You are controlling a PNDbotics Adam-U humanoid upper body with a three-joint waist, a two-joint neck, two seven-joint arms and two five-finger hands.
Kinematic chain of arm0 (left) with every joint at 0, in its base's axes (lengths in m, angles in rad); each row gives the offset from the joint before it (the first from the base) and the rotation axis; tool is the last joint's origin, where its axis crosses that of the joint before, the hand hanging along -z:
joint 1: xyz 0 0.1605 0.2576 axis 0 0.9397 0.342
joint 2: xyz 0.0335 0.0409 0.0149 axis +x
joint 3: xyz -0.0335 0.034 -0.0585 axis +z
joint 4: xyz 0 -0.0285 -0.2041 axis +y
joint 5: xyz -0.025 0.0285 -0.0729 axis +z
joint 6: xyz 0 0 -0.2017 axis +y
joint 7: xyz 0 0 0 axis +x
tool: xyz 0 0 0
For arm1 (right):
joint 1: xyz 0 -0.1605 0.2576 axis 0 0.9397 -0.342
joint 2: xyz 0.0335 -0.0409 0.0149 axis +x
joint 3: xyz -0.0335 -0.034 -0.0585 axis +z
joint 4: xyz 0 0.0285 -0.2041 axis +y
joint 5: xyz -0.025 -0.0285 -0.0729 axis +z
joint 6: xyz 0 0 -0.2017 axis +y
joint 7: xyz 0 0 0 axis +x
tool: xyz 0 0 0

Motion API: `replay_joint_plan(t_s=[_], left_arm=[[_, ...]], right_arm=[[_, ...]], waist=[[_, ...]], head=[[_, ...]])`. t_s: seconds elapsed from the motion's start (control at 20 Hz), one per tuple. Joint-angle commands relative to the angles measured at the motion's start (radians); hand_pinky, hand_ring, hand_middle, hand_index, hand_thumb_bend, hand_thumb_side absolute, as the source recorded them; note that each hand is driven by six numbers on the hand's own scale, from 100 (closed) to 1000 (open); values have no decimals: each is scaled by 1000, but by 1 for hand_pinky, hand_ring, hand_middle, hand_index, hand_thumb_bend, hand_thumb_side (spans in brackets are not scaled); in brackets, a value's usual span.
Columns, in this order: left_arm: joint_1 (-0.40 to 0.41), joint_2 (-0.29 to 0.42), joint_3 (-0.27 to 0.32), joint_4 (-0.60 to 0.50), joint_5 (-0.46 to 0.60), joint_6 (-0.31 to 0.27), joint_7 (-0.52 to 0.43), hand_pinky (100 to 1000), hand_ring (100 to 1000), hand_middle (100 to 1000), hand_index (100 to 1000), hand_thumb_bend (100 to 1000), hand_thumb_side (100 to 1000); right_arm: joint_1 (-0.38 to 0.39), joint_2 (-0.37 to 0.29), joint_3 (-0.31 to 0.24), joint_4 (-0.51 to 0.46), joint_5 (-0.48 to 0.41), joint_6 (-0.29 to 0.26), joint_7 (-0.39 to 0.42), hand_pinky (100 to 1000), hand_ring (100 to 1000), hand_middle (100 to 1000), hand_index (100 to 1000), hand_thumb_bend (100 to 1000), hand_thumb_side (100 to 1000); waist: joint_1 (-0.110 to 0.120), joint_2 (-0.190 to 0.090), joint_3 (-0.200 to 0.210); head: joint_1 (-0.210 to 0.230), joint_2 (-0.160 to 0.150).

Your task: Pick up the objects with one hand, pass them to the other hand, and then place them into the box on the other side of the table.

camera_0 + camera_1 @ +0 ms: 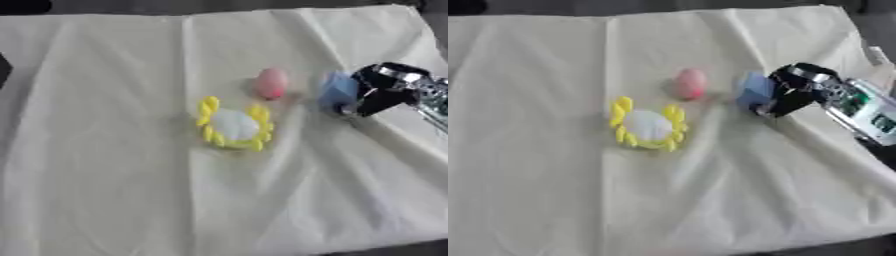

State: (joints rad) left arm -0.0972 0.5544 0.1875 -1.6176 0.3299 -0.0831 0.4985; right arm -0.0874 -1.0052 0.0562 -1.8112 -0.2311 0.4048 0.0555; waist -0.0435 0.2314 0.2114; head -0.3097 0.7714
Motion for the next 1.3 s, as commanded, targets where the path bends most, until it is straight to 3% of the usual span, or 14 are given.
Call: replay_joint_plan(t_s=[0.05, 0.6, 0.85, 1.05, 1.3], left_arm=[[-12, 54, 6, -29, -19, 2, -7, 828, 703, 708, 757, 798, 592], [-14, 60, -1, -52, -39, 12, -13, 826, 702, 706, 758, 803, 591], [-24, 66, -8, -65, -47, 14, -18, 825, 699, 699, 755, 798, 592], [-61, 90, -38, -92, -97, 38, -49, 820, 687, 687, 750, 801, 575], [-138, 162, -119, -169, -253, 157, -173, 823, 691, 678, 755, 798, 530]], right_arm=[[-13, -22, -45, -104, -28, -13, 4, 676, 629, 485, 552, 106, 100], [-30, -36, -57, -174, -41, 29, -52, 673, 637, 535, 605, 102, 105], [-65, -23, -29, -188, -99, 5, -21, 667, 622, 520, 590, 100, 128], [-150, 51, 26, -189, -138, -19, 38, 671, 613, 511, 584, 100, 140], [-260, 172, 92, -189, -87, -23, 92, 673, 609, 510, 583, 100, 101]], waist=[[0, -21, 0], [2, -28, 1], [2, -30, 5], [7, -37, 11], [21, -44, 17]], head=[[12, -2], [8, -21], [6, -23], [6, -25], [19, -25]])
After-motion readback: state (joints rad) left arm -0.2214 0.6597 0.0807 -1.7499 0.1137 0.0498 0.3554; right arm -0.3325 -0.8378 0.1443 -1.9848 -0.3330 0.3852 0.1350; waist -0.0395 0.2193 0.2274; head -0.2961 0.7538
